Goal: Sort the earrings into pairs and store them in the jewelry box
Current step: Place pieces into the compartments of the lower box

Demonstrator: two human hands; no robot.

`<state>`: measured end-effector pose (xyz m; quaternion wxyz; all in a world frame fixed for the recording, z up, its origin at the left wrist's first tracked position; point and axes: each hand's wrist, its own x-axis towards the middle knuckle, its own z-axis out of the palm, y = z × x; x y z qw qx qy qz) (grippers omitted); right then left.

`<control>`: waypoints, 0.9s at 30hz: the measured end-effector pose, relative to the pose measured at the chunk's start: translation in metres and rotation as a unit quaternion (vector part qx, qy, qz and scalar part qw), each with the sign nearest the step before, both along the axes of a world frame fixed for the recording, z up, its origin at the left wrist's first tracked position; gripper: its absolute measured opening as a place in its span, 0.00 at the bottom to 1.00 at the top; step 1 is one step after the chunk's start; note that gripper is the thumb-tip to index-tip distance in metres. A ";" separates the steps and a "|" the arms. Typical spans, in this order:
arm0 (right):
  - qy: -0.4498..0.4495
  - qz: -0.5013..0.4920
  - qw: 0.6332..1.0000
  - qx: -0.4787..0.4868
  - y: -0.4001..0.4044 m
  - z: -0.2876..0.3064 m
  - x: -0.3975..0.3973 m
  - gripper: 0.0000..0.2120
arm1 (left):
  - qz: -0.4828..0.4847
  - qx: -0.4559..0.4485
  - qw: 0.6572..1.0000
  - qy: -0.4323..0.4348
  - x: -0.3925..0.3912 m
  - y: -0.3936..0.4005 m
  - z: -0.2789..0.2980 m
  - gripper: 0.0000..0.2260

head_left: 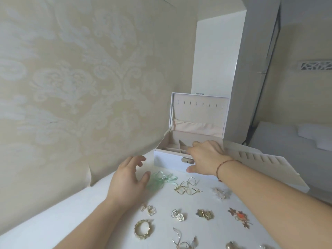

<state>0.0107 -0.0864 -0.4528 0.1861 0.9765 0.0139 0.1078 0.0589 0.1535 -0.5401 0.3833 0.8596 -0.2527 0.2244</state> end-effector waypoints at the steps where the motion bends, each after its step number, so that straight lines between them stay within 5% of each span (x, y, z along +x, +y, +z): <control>1: 0.006 0.004 1.000 -0.001 0.000 -0.004 0.003 0.17 | 0.000 -0.001 1.000 -0.002 0.001 0.000 0.000 0.15; 8: 0.010 0.014 0.999 0.030 -0.005 -0.011 0.007 0.09 | -0.001 0.005 1.000 -0.010 0.003 -0.005 -0.001 0.18; 27: 0.001 0.064 0.997 0.047 -0.007 -0.012 -0.023 0.13 | -0.061 0.067 0.996 -0.014 -0.001 -0.006 0.001 0.24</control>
